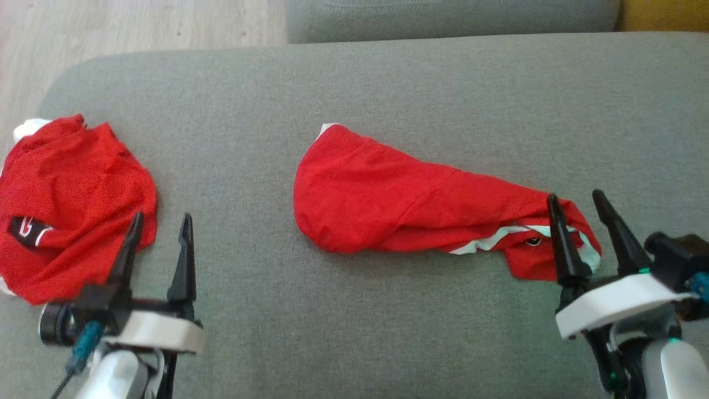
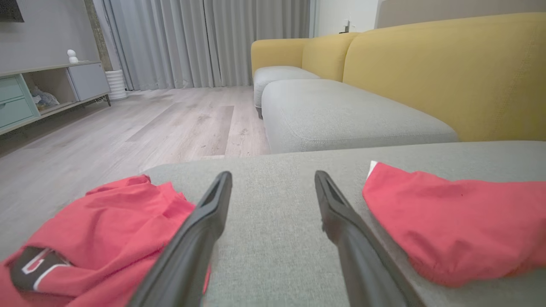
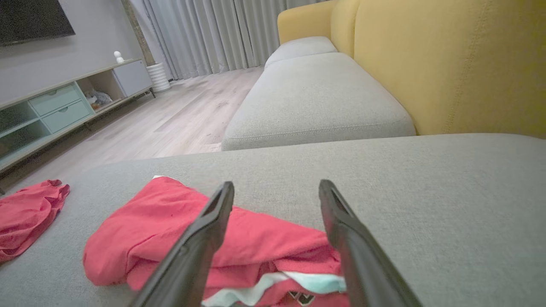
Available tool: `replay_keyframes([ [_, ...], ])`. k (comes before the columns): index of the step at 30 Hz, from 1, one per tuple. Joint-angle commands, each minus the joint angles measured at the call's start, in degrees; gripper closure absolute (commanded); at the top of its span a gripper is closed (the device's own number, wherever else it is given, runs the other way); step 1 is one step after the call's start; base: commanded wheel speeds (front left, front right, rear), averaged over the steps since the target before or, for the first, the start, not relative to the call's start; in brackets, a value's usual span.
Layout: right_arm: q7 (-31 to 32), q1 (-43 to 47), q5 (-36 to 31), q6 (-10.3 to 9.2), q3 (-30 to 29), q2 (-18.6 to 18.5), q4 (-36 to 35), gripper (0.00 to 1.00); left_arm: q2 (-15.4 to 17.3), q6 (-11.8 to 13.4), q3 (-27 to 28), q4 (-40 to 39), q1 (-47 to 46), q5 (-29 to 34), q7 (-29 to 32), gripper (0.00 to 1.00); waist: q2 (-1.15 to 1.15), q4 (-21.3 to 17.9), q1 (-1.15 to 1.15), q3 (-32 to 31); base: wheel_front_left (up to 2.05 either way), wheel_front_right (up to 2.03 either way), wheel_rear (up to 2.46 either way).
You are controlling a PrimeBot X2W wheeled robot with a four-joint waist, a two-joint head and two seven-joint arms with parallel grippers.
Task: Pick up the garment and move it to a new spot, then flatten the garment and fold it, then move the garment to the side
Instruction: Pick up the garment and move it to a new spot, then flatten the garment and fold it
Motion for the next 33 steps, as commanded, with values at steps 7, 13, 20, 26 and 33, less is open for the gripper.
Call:
replay_keyframes([
  [7, 0.95, 1.84, -0.65, -0.04, 1.40, -0.50, -2.84, 0.00, 2.37, 2.29, 1.85, -3.40, 2.80, -0.35, 0.78, 0.00, 0.00, -1.63, 0.00, -2.69, 0.00, 0.00, 0.00],
  [13, 1.81, 3.40, -1.01, -0.04, 2.47, -0.38, -3.71, 0.00, 2.47, 3.49, 1.59, -4.34, 5.40, -0.78, 1.85, 0.00, 0.00, -2.31, 0.00, -4.41, 0.00, 0.00, 0.00],
  [20, 2.65, 4.66, -0.92, -0.04, 3.33, -0.25, -4.70, 0.00, 2.65, 4.24, 2.02, -4.61, 7.11, -1.75, 2.15, 0.00, 0.00, -2.38, 0.00, -5.52, 0.00, 0.00, 0.00],
  [26, 2.96, 4.89, -1.02, -0.04, 3.46, -0.19, -5.30, 0.00, 2.70, 4.66, 1.98, -5.09, 7.29, -1.99, 2.42, 0.00, 0.00, -2.19, 0.00, -5.43, 0.00, 0.00, 0.00],
  [33, 3.04, 4.71, -1.06, -0.04, 3.68, -0.15, -5.52, 0.00, 2.65, 4.82, 1.89, -4.80, 7.18, -2.29, 2.38, 0.00, 0.00, -2.19, 0.00, -5.13, 0.00, 0.00, 0.00],
])
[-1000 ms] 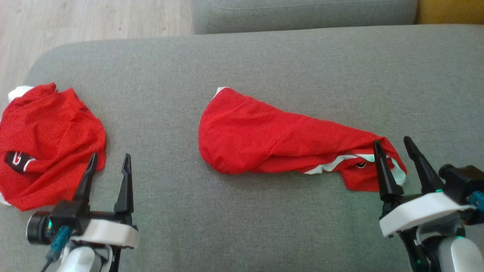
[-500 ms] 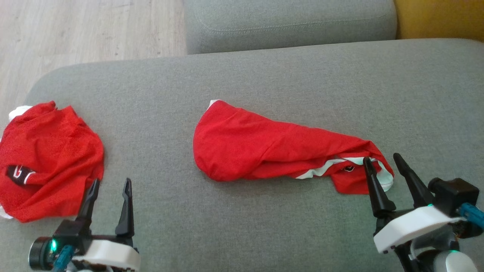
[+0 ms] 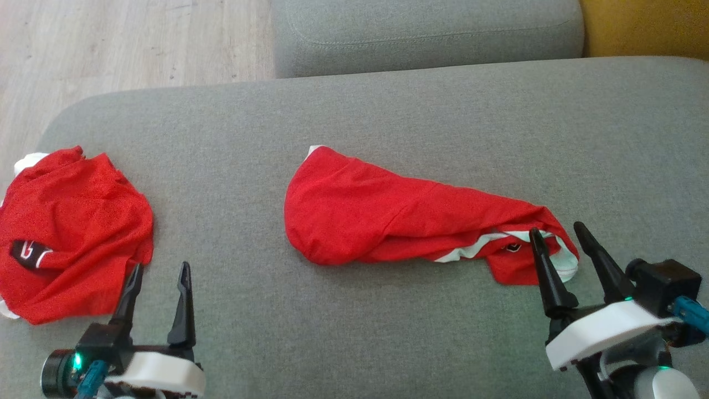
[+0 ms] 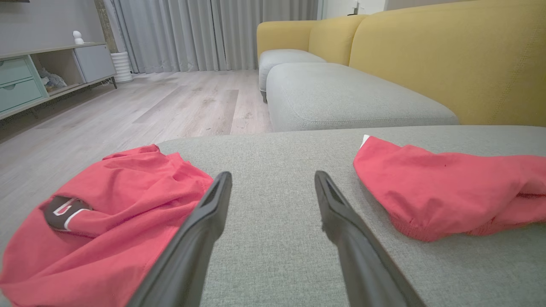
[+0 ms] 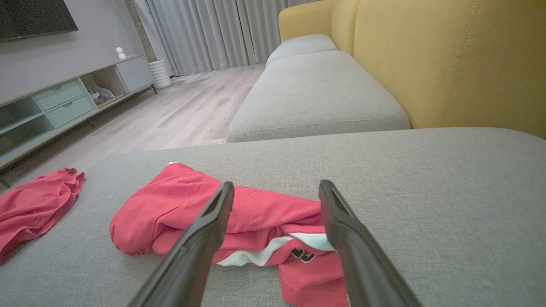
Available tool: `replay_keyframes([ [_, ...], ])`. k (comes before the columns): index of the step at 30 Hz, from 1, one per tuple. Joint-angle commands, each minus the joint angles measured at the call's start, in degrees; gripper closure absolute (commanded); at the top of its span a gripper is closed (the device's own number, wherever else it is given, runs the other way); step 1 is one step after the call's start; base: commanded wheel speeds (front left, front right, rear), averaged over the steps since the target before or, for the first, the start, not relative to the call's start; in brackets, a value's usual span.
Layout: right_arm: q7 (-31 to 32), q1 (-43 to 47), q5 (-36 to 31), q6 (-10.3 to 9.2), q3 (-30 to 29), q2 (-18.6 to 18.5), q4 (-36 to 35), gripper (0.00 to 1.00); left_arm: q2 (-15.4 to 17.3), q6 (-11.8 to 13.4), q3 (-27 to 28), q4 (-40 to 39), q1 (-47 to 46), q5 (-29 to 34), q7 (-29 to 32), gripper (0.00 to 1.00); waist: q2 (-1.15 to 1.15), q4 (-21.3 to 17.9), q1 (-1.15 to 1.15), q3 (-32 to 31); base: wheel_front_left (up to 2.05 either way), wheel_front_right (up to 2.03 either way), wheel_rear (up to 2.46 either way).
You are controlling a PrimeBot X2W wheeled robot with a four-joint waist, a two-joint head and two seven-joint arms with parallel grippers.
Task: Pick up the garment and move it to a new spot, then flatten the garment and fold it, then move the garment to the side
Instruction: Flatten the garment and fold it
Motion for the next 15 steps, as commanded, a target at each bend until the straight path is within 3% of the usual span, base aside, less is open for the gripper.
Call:
replay_keyframes([
  [1, 0.18, -1.37, -0.64, -0.04, 1.46, -0.23, -2.42, 0.00, 1.74, 0.37, 2.21, -1.31, -2.00, -0.56, -0.17, 0.00, 0.00, 0.02, 0.00, 0.06, 0.00, 0.00, 0.00],
  [15, 0.66, -1.82, -0.74, -0.04, 0.91, -0.20, -1.60, 0.00, 1.45, 0.93, 2.03, -1.12, -2.89, -0.86, -0.37, 0.00, 0.00, 0.23, 0.00, 1.11, 0.00, 0.00, 0.00],
])
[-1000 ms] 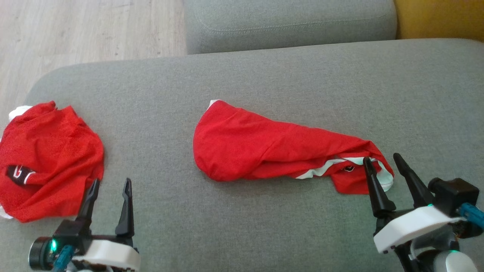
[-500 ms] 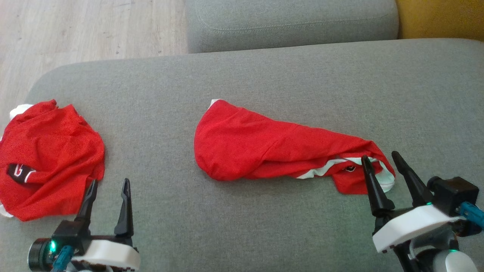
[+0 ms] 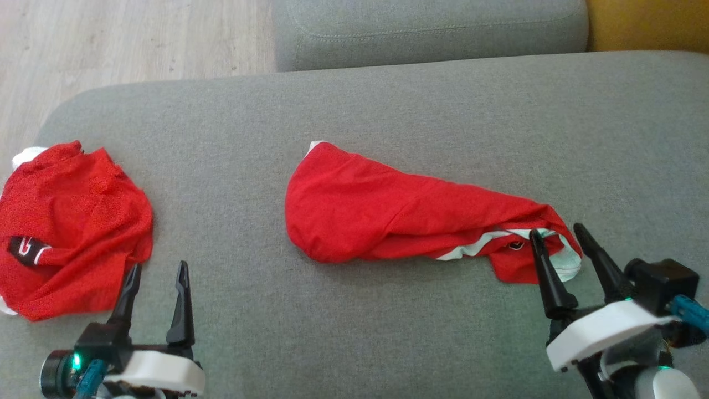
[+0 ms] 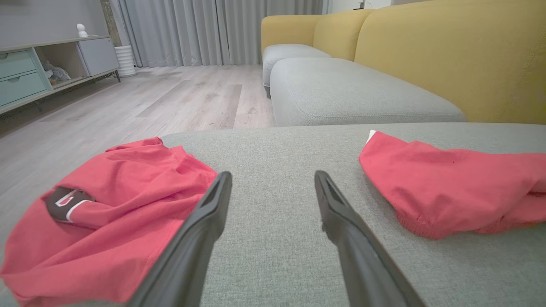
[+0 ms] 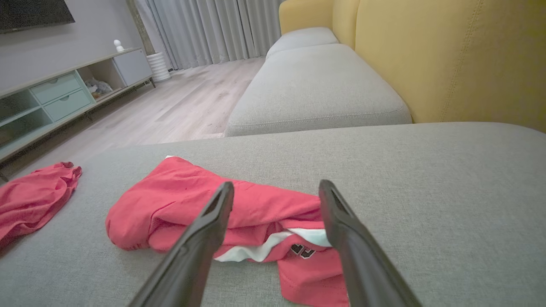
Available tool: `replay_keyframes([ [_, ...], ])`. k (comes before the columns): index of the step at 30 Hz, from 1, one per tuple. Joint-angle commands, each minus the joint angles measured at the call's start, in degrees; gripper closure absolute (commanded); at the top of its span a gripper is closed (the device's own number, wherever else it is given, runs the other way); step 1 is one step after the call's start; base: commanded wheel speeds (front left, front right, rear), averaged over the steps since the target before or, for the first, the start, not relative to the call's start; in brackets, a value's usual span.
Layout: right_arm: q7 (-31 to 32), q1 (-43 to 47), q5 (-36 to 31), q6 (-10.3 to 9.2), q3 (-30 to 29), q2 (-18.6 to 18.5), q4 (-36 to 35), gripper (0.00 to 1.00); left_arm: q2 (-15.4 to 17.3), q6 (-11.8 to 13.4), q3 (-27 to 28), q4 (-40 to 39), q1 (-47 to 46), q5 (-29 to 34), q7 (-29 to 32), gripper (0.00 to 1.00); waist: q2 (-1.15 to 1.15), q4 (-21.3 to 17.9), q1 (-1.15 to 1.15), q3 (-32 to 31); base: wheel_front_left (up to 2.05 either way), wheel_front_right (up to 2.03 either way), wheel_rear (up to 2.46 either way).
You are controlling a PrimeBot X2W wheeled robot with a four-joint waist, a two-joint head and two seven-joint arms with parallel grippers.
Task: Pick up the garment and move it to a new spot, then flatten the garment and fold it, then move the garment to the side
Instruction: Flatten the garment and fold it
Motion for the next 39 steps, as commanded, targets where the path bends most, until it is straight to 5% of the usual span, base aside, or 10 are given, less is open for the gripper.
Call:
replay_keyframes([
  [1, 1.00, -1.66, -0.32, -0.04, 0.45, -0.38, -0.67, 0.00, 1.39, 0.50, 2.00, -1.34, -2.93, -0.23, -0.35, 0.00, 0.00, 0.05, 0.00, 0.41, 0.00, 0.00, 0.00],
  [20, -0.16, -13.20, -2.63, -0.04, -9.81, -2.13, 29.06, 0.00, -1.95, -0.57, 0.10, 0.59, -10.71, 1.24, -1.72, 0.00, 0.00, 2.67, 0.00, 8.80, 0.00, 0.00, 0.00],
  [22, -0.39, -13.90, -2.59, -0.04, -10.39, -1.88, 30.62, 1.00, -2.41, -0.74, 0.29, 0.84, -11.04, 1.52, -2.14, 0.00, 0.00, 3.06, 0.00, 8.77, 0.00, 0.00, 0.00],
  [32, -3.73, -14.71, -2.55, -0.04, -5.83, -3.77, 24.01, 1.00, -3.84, -1.72, 1.77, 1.84, -10.41, 2.44, -2.82, 0.00, 0.00, 3.87, 0.00, 7.51, 0.00, 0.00, 0.00],
  [39, 2.80, -16.62, -0.47, -0.04, 11.46, -8.68, 5.61, 1.00, -4.61, -1.96, 3.17, 1.94, -9.06, 2.97, -2.87, 0.00, 0.00, 3.32, 0.00, 6.14, 0.00, 0.00, 0.00],
])
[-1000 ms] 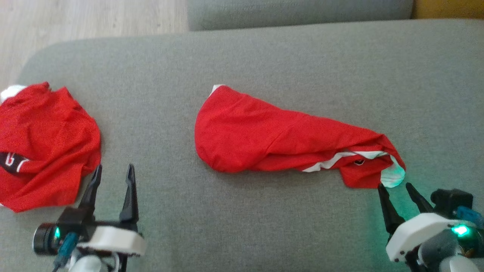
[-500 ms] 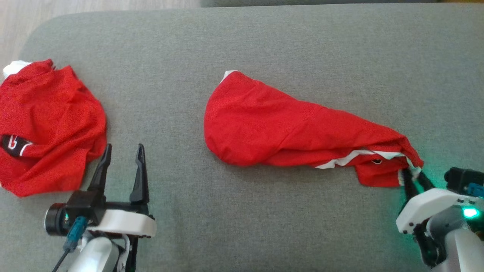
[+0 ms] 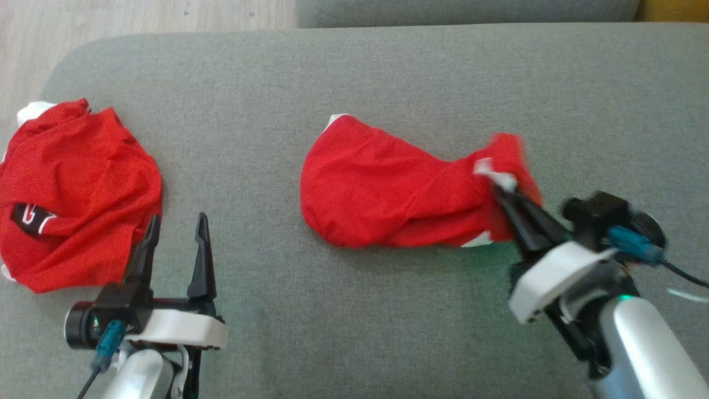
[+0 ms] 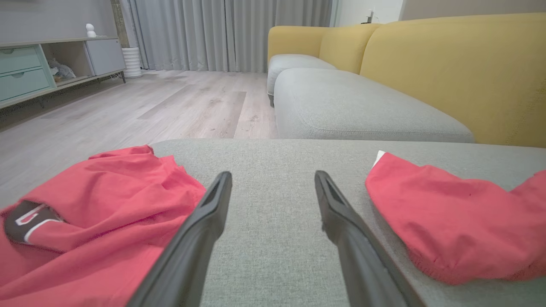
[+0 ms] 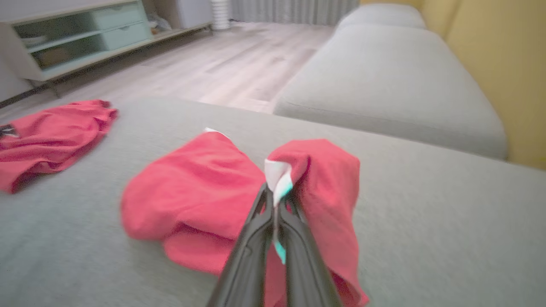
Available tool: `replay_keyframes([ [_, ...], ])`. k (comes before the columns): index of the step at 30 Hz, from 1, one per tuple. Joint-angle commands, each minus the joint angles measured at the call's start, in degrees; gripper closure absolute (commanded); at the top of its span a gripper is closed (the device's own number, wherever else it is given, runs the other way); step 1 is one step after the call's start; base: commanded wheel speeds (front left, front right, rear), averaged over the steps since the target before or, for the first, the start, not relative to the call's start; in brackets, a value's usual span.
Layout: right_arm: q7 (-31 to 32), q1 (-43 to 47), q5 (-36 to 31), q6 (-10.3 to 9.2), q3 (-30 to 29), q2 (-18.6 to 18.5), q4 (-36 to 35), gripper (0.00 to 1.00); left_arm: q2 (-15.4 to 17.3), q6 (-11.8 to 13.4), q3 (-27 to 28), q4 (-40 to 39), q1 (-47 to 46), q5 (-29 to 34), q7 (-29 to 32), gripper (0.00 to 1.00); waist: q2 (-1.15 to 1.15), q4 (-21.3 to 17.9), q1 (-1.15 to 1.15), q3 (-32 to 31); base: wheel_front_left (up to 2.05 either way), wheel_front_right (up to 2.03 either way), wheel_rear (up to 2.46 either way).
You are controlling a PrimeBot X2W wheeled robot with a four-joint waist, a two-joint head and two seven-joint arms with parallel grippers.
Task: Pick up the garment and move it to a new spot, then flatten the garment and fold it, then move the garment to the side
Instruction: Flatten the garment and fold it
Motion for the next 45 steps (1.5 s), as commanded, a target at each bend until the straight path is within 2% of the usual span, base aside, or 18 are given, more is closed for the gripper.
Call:
replay_keyframes([
  [1, 0.54, -3.37, 0.56, -0.04, 2.07, -1.25, -3.33, 1.00, 0.74, -0.05, 2.74, -1.46, -0.88, 0.46, -0.69, 0.00, 0.00, -0.10, 0.00, -0.18, 0.00, 0.00, 0.00],
  [6, 4.43, -13.10, 4.35, -0.04, 14.50, -4.05, -11.26, 1.00, 0.22, -0.49, 3.53, -1.17, -0.57, 0.88, -0.70, 0.00, 0.00, -0.21, 0.00, -0.91, 0.00, 0.00, 0.00],
  [9, 4.78, -22.01, 6.70, -0.04, 20.65, -3.66, -13.25, 1.00, -0.10, -0.81, 3.80, -0.92, -0.46, 1.16, -0.70, 0.00, 0.00, -0.12, 0.00, -1.26, 0.00, 0.00, 0.00],
  [13, 3.82, -34.88, 9.19, -0.04, 26.36, -1.35, -12.21, 1.00, -0.98, -1.16, 3.81, -0.53, -0.62, 1.49, -0.70, 0.00, 0.00, 0.36, 0.00, -1.52, 0.00, 0.00, 0.00],
  [16, 2.27, -42.49, 10.62, -0.04, 26.60, 0.39, -8.73, 1.00, -1.78, -1.57, 3.64, -0.24, -0.89, 1.73, -0.71, 0.00, 0.00, 0.98, 0.00, -1.67, 0.00, 0.00, 0.00],
  [20, 0.44, -46.62, 11.96, -0.04, 22.50, 1.03, -1.91, 1.00, -2.65, -2.02, 3.79, 0.24, -1.14, 2.12, -0.71, 0.00, 0.00, 1.57, 0.00, -1.78, 0.00, 0.00, 0.00],
  [23, 0.36, -44.03, 12.47, -0.04, 17.54, -0.09, 3.82, 1.00, -3.13, -2.38, 4.12, 0.46, -1.06, 2.52, -0.71, 0.00, 0.00, 1.61, 0.00, -1.70, 0.00, 0.00, 0.00],
  [29, 1.56, -27.65, 13.42, -0.04, 6.18, -3.96, 14.45, 1.00, -4.12, -3.27, 4.78, 1.14, -1.02, 3.31, -0.71, 0.00, 0.00, 0.79, 0.00, -0.58, 0.00, 0.00, 0.00],
  [32, 1.60, -18.79, 13.32, -0.04, -0.11, -4.61, 18.72, 1.00, -4.21, -3.57, 4.84, 1.43, -1.34, 3.93, -0.71, 0.00, 0.00, 0.00, 0.00, 0.41, 0.00, 0.00, 0.00],
  [37, 0.36, -8.84, 13.47, -0.04, -10.78, -2.53, 22.43, 1.00, -4.11, -3.91, 5.03, 1.85, -2.29, 4.75, -0.71, 0.00, 0.00, -1.25, 0.00, 1.46, 0.00, 0.00, 0.00],
  [41, -0.86, -5.80, 13.42, -0.04, -15.21, -0.50, 22.87, 1.00, -4.05, -4.00, 5.34, 1.93, -2.51, 5.02, -0.71, 0.00, 0.00, -1.96, 0.00, 1.67, 0.00, 0.00, 0.00],
  [42, -1.39, -5.20, 13.39, -0.04, -16.17, 0.13, 22.79, 0.83, -4.06, -4.02, 5.38, 1.96, -2.54, 5.11, -0.71, 0.00, 0.00, -2.13, 0.00, 1.69, 0.00, 0.00, 0.00],
  [43, -2.02, -4.74, 13.63, -0.04, -16.97, 0.90, 22.51, 0.14, -4.05, -4.08, 5.39, 2.01, -2.56, 5.21, -0.71, 0.00, 0.00, -2.28, 0.00, 1.67, 0.00, 0.00, 0.00],
  [44, -2.76, -4.40, 13.57, -0.04, -17.70, 1.51, 22.14, 0.00, -4.03, -4.14, 5.40, 2.10, -2.55, 5.28, -0.71, 0.00, 0.00, -2.42, 0.00, 1.63, 0.00, 0.00, 0.00],
  [45, -3.50, -4.08, 13.10, -0.04, -18.17, 1.83, 21.68, 0.00, -4.01, -4.22, 5.39, 2.18, -2.55, 5.35, -0.71, 0.00, 0.00, -2.53, 0.00, 1.57, 0.00, 0.00, 0.00],
])
